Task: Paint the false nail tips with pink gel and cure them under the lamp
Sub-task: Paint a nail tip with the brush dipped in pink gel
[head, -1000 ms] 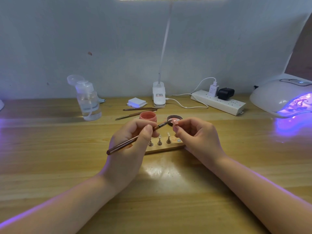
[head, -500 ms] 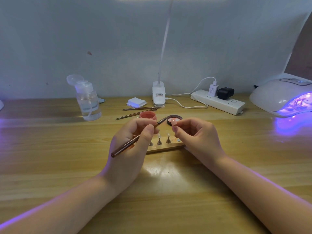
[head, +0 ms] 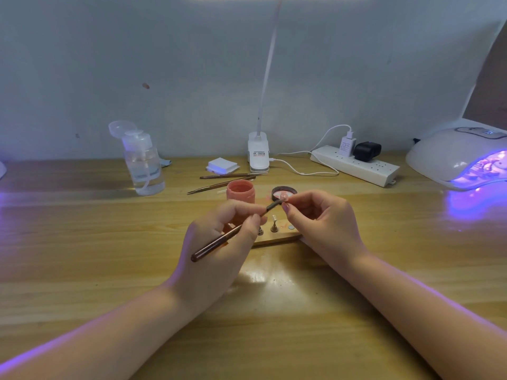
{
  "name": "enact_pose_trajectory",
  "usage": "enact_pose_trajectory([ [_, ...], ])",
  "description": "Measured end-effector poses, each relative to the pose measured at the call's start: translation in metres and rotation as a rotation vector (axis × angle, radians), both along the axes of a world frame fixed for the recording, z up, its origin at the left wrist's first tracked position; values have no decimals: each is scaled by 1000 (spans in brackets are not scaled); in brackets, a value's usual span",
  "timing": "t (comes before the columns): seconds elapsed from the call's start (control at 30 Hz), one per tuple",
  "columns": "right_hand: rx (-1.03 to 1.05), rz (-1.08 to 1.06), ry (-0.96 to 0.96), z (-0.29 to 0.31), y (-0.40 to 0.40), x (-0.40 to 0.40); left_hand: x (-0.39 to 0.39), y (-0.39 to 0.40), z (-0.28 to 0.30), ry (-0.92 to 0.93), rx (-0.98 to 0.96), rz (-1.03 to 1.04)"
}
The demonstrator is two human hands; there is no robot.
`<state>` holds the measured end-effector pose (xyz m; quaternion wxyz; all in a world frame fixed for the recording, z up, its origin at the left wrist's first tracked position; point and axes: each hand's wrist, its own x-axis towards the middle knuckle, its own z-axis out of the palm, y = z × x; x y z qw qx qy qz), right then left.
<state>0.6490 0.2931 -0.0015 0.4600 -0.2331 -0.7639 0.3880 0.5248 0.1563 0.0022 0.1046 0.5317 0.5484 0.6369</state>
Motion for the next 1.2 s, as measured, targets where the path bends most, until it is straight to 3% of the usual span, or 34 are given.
enact_pose_trajectory([
  [0.5,30,-32,-17,1,-1,0,-2,-1,2,79,40,27],
  [0.7,219,-81,-68,2,-3,0,1,0,4,92,-8,65],
  [0.83,218,-102,-65,2,-2,1,1,-3,4,169,-5,66],
  [1.2,230,-113,-79,2,-2,1,-3,-1,2,135,8,61],
])
